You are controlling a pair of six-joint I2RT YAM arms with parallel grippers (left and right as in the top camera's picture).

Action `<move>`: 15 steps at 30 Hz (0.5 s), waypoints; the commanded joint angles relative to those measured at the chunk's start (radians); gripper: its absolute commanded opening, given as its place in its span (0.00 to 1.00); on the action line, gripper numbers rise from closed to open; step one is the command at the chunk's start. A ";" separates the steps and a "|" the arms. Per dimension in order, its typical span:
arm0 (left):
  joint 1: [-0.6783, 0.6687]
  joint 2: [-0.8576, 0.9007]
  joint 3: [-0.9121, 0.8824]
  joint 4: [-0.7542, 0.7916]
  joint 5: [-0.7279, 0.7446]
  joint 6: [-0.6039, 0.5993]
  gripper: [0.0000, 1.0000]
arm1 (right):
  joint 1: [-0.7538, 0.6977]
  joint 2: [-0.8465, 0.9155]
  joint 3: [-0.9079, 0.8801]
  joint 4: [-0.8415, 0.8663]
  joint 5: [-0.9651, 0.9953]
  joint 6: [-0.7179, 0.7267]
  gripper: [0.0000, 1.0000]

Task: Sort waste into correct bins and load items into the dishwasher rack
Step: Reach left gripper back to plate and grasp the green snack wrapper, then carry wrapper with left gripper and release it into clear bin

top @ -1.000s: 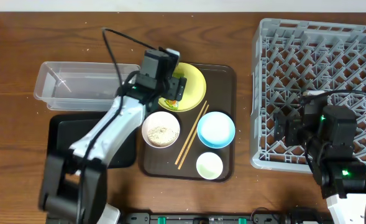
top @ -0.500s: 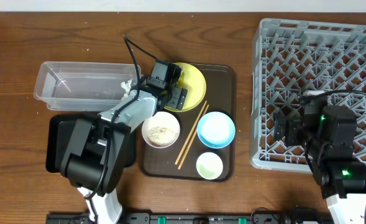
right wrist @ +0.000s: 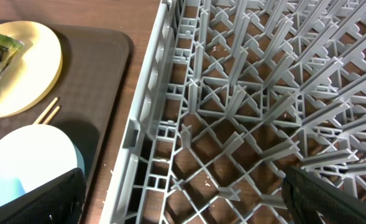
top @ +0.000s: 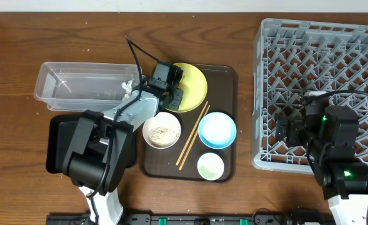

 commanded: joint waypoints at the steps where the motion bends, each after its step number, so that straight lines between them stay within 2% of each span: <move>1: -0.001 -0.016 0.000 -0.024 0.036 0.000 0.07 | 0.007 -0.005 0.022 -0.002 -0.008 0.014 0.99; 10: 0.010 -0.303 0.000 -0.137 0.043 0.001 0.06 | 0.007 -0.005 0.022 -0.002 -0.008 0.014 0.99; 15: 0.069 -0.459 0.000 -0.204 0.024 0.000 0.07 | 0.007 -0.005 0.022 -0.002 -0.008 0.014 0.99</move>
